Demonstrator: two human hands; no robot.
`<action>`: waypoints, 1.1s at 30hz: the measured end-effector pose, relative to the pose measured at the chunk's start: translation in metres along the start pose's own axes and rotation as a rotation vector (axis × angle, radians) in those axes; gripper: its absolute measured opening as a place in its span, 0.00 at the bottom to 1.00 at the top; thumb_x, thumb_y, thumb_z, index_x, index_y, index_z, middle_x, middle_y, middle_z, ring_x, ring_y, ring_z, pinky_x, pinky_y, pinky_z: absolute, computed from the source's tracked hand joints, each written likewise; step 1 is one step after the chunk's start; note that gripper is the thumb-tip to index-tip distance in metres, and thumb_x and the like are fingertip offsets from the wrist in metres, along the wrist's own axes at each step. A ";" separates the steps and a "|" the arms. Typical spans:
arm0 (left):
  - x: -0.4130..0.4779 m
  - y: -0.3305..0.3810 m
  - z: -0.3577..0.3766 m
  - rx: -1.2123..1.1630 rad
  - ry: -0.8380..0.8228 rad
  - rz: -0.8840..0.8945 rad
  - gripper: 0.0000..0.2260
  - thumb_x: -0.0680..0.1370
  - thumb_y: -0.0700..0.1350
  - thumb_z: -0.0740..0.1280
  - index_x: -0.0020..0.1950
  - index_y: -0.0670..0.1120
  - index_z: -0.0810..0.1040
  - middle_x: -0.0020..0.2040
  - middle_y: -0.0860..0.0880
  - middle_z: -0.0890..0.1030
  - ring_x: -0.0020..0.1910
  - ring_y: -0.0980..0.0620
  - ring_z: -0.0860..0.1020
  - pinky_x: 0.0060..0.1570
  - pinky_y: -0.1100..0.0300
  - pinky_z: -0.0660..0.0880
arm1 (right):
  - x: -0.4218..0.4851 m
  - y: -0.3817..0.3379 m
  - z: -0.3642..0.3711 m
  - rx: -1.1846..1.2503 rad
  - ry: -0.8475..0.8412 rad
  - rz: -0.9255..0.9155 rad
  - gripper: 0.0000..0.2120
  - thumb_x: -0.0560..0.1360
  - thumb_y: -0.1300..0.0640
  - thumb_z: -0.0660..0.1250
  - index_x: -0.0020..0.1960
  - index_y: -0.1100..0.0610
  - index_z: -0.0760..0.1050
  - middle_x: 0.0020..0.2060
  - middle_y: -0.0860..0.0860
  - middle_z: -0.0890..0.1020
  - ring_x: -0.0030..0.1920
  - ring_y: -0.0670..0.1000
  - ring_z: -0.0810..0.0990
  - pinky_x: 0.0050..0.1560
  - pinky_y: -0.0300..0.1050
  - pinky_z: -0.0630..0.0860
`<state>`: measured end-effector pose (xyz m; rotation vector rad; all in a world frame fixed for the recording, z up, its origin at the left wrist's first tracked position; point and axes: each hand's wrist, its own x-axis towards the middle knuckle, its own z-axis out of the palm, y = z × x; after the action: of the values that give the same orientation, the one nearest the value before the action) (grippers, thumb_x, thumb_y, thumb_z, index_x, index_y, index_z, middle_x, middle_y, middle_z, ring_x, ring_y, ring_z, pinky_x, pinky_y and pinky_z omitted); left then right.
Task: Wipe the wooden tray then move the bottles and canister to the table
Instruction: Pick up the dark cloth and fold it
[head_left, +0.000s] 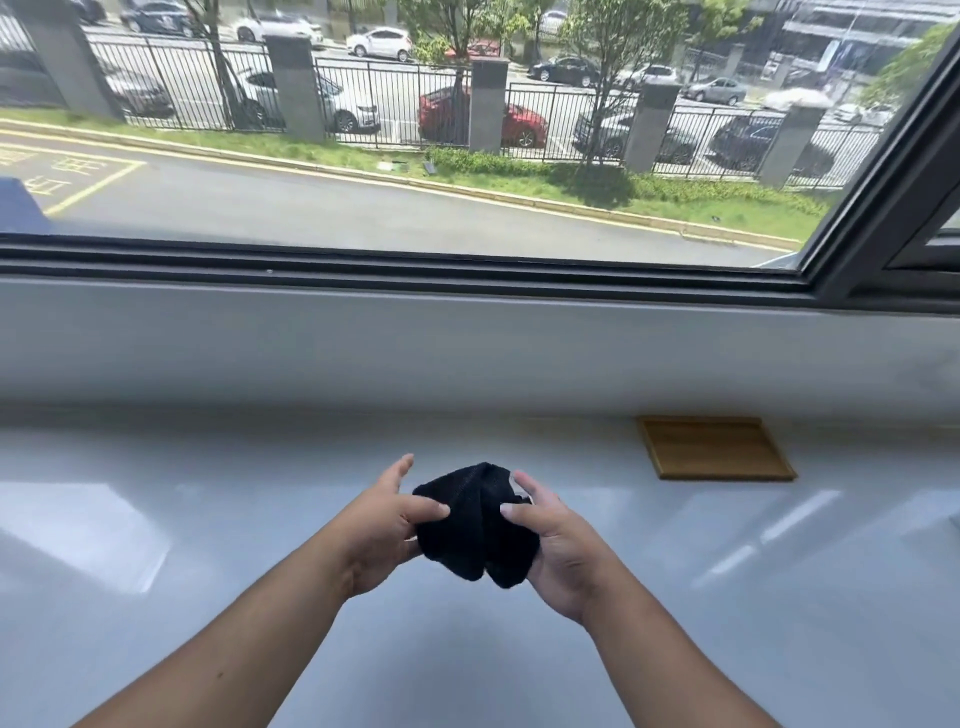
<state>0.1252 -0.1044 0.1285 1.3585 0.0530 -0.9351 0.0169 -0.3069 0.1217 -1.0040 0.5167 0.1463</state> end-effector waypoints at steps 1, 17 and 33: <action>0.003 -0.003 0.004 0.045 0.047 0.016 0.41 0.77 0.31 0.71 0.82 0.59 0.59 0.56 0.40 0.86 0.54 0.42 0.87 0.52 0.49 0.81 | 0.002 -0.002 -0.003 -0.069 0.034 -0.014 0.36 0.75 0.64 0.72 0.79 0.49 0.64 0.69 0.58 0.78 0.65 0.62 0.82 0.65 0.61 0.79; 0.030 0.002 0.061 0.949 0.272 0.270 0.03 0.75 0.48 0.73 0.43 0.57 0.84 0.47 0.57 0.84 0.46 0.57 0.82 0.40 0.61 0.73 | 0.005 -0.045 -0.064 -0.831 0.151 -0.206 0.04 0.74 0.51 0.73 0.43 0.50 0.84 0.44 0.51 0.87 0.46 0.53 0.84 0.47 0.48 0.78; 0.100 -0.065 0.058 0.292 0.228 -0.040 0.19 0.76 0.39 0.74 0.65 0.51 0.76 0.56 0.44 0.86 0.50 0.49 0.88 0.43 0.52 0.86 | 0.063 0.015 -0.097 -0.352 0.169 0.207 0.15 0.77 0.64 0.68 0.62 0.53 0.79 0.54 0.54 0.89 0.53 0.56 0.88 0.54 0.60 0.85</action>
<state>0.1247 -0.2020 0.0379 1.7370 0.1221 -0.8398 0.0328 -0.3866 0.0388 -1.3123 0.7671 0.3479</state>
